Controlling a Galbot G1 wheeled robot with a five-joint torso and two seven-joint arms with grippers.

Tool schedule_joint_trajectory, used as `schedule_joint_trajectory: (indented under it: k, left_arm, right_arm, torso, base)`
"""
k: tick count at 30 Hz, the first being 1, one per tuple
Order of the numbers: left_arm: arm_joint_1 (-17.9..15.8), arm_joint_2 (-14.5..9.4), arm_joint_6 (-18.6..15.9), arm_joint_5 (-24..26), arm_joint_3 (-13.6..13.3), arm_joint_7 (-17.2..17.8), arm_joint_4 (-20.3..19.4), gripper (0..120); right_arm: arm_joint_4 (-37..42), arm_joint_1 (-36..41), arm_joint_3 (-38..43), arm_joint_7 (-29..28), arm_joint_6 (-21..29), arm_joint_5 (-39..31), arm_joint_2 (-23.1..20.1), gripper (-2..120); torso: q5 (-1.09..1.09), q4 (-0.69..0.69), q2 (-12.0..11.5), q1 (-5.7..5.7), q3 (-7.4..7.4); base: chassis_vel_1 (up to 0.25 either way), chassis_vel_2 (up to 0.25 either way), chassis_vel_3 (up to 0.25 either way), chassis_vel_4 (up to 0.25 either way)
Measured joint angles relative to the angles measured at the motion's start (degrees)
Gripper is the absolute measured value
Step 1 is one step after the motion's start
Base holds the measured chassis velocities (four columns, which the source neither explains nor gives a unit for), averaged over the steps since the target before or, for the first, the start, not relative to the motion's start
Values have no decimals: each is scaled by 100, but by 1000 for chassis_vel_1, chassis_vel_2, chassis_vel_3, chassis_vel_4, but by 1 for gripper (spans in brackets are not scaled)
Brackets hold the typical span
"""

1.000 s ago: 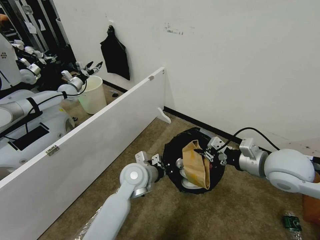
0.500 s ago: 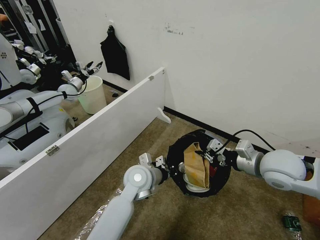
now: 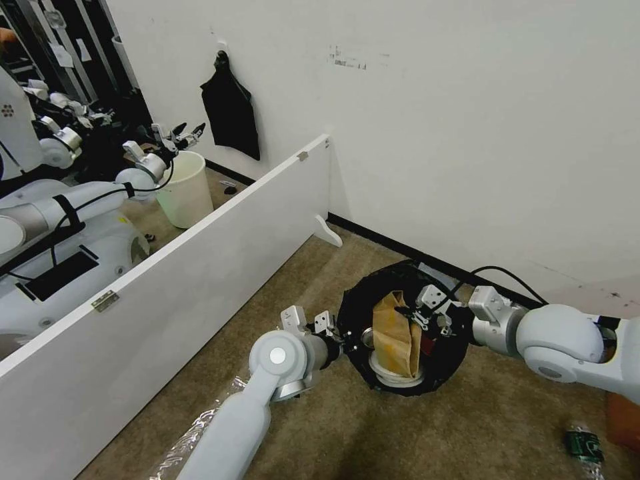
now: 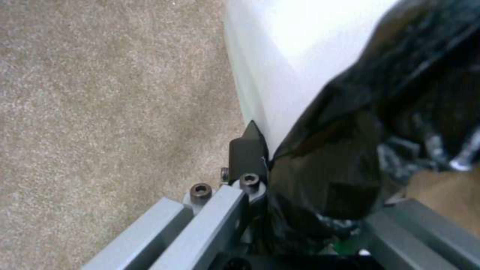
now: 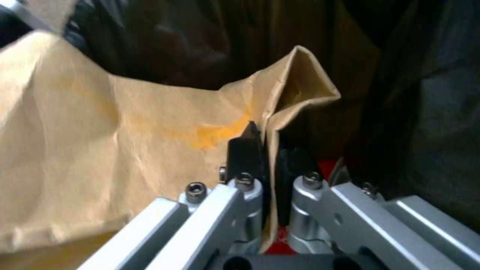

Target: Pick up the trash bin and place the garbage on the floor into it.

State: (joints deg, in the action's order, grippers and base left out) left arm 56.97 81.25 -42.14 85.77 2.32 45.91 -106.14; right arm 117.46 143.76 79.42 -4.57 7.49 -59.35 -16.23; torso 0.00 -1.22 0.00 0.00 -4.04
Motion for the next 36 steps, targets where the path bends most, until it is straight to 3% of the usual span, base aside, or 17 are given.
schedule_joint_trajectory:
  k: [9,16,29,36]
  left_arm:
    - [-2,-21,0,51,-1,9,-39,0]
    - [47,-88,0,80,20,-13,-91,0]
    - [58,-60,23,-12,67,-38,-1,0]
    - [53,-63,23,-17,103,-46,10,0]
  right_arm:
    - [-95,37,1,-62,-10,9,-56,21]
    - [-100,41,1,-156,-18,-26,-87,52]
    - [123,-177,-26,-225,32,-207,-59,97]
    - [227,-300,-47,-249,58,-269,-21,100]
  torso:
    - [0,0,0,0,0]
    - [0,0,0,0,0]
    - [-1,0,0,0,0]
    - [0,0,0,0,0]
  base:
    - [0,0,0,0]
    - [0,0,0,0]
    - [0,0,0,0]
    - [0,0,0,0]
